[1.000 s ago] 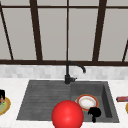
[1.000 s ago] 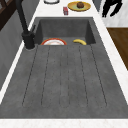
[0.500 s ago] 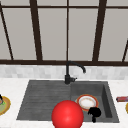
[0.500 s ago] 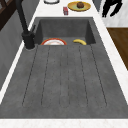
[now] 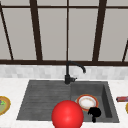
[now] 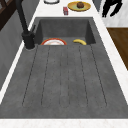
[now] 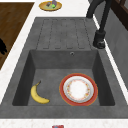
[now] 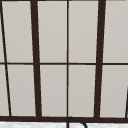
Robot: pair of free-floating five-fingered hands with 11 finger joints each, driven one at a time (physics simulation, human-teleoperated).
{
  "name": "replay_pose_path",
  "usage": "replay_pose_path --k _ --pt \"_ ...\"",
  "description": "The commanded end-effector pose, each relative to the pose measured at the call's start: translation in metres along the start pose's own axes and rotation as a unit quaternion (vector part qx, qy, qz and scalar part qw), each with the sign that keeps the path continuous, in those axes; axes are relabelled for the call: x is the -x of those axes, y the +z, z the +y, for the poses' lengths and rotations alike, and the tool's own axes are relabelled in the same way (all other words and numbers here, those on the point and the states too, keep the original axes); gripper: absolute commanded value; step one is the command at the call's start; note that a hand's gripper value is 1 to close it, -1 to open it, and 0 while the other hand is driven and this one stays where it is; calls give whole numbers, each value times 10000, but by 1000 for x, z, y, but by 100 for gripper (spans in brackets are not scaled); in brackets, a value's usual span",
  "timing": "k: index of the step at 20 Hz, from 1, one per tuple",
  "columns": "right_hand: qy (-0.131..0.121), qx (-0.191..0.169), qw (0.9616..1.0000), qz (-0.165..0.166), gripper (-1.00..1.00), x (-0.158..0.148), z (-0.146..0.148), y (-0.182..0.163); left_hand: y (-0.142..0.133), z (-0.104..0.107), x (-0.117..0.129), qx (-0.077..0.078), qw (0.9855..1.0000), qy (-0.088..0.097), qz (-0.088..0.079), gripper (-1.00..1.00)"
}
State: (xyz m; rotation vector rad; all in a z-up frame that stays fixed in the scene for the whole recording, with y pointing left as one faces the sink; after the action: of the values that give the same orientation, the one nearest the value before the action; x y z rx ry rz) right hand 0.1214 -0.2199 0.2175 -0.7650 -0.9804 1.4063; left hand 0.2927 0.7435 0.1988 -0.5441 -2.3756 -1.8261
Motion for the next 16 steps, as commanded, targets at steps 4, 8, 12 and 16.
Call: replay_pose_path --k 4,8,12,16 --pt "0 0 10000 0 0 0 0 0 14 -11 -25 -64 9997 182 132 100" --pt "0 0 10000 0 0 0 0 0 14 -6 -16 -14 9999 93 68 100" --pt "0 0 10000 0 0 0 0 0 6 18 -24 -94 9990 228 373 -100" --pt "0 0 10000 0 0 0 0 0 6 11 -28 274 9993 197 -142 -100"
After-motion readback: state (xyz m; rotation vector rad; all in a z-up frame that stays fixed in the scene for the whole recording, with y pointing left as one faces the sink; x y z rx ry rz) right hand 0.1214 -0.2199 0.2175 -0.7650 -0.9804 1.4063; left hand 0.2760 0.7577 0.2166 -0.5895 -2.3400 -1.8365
